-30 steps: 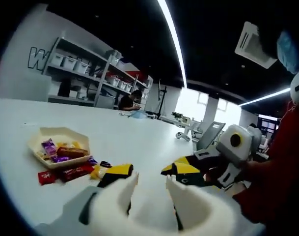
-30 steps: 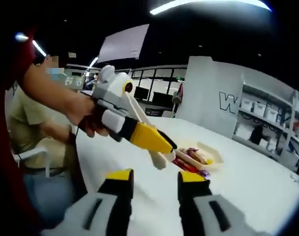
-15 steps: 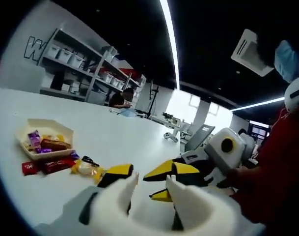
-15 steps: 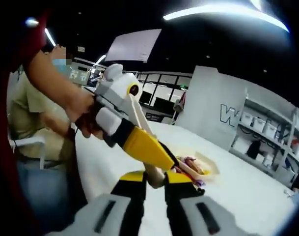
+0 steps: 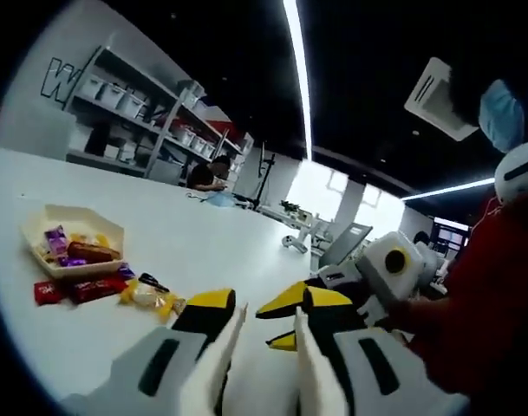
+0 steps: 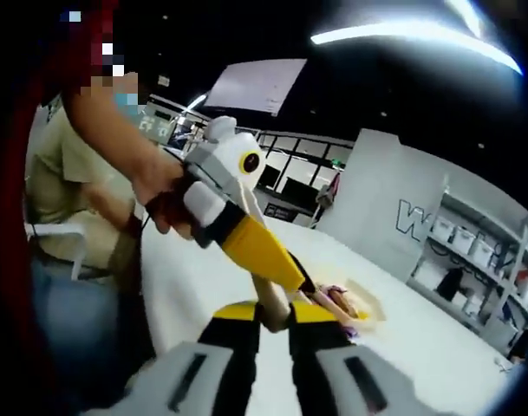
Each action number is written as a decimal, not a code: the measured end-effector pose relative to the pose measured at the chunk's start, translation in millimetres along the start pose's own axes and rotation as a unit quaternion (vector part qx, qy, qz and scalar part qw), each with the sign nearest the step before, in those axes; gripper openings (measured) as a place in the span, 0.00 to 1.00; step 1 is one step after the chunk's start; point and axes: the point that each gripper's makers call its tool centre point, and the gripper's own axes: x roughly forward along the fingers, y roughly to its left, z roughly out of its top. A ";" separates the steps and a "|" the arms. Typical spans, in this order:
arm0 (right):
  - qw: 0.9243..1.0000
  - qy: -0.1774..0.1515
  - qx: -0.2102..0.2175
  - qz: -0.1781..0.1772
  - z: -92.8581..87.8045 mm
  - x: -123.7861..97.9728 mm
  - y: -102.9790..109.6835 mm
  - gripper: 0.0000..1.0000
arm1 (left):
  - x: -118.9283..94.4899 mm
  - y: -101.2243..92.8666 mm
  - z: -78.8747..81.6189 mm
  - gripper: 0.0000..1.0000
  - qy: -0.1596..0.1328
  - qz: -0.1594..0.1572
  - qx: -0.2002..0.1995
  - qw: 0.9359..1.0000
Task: Place the target food into the container with the food tongs after gripping and lifting it, then release it inside without dropping or visibly crushing the food.
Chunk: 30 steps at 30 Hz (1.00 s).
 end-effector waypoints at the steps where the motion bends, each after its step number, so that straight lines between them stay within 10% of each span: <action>1: 1.000 -0.003 0.005 0.000 1.0 0.4 0.1 0.06 | -0.3 0.8 1.1 0.30 -0.001 0.001 0.000 1.000; 18: 0.997 -0.048 0.056 0.019 10.8 5.7 7.7 0.06 | -6.4 -3.0 6.1 0.33 -0.022 -0.009 -0.011 1.000; 22: 0.994 -0.053 0.088 0.030 7.5 7.6 15.1 0.04 | -4.7 -12.8 15.1 0.30 -0.042 -0.019 0.051 0.998; 30: 0.997 -0.048 0.052 0.029 12.6 6.7 17.7 0.01 | -2.4 -15.2 19.4 0.31 -0.041 -0.032 0.009 0.999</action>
